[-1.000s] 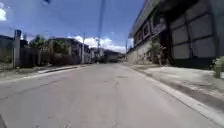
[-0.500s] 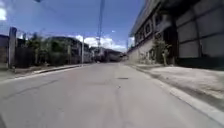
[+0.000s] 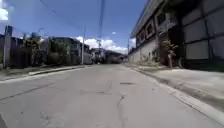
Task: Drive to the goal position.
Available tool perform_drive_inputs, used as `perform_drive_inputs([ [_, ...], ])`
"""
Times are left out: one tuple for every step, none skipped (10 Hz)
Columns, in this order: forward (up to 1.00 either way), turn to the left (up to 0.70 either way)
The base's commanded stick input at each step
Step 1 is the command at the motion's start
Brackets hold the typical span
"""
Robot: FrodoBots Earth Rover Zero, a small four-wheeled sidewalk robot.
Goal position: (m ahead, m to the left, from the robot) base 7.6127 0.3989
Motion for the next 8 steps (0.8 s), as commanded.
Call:
perform_drive_inputs([
  [1.0, 0.0],
  [1.0, 0.0],
  [1.0, 0.0],
  [1.0, 0.0],
  [1.0, 0.0],
  [1.0, 0.0],
  [1.0, 0.0],
  [1.0, 0.0],
])
